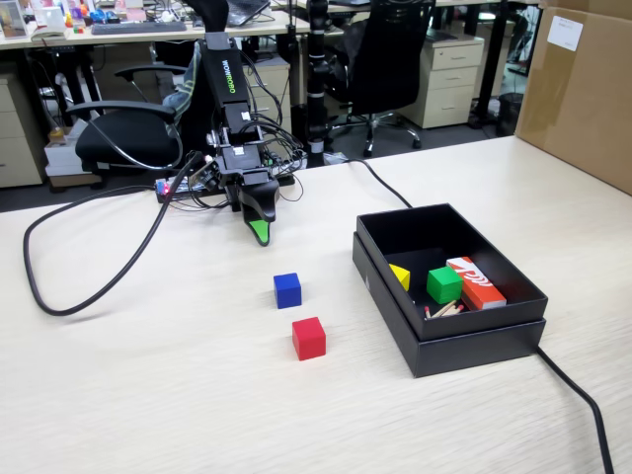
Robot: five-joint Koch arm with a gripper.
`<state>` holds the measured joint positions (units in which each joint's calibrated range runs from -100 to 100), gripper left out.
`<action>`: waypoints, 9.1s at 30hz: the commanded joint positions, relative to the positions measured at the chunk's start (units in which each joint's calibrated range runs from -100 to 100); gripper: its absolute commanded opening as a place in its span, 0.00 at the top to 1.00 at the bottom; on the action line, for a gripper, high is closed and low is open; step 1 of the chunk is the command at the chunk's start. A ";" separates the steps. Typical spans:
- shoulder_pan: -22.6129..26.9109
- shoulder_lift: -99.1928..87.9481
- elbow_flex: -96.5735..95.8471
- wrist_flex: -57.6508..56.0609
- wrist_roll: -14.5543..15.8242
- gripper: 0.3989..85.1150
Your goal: Put the red cube on top of the blue cube
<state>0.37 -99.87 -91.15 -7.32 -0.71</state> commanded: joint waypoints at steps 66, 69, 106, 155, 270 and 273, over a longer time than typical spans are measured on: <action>0.05 37.97 72.11 -45.25 1.71 0.44; -0.10 49.67 81.44 -45.25 1.42 0.44; -0.78 118.29 125.23 -45.25 0.98 0.44; 0.00 69.41 94.86 -46.72 2.10 1.00; -0.78 55.52 81.44 -42.92 2.69 0.46; -0.83 45.31 76.73 -44.30 2.64 0.46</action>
<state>-0.42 -44.85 -13.92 -50.60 1.98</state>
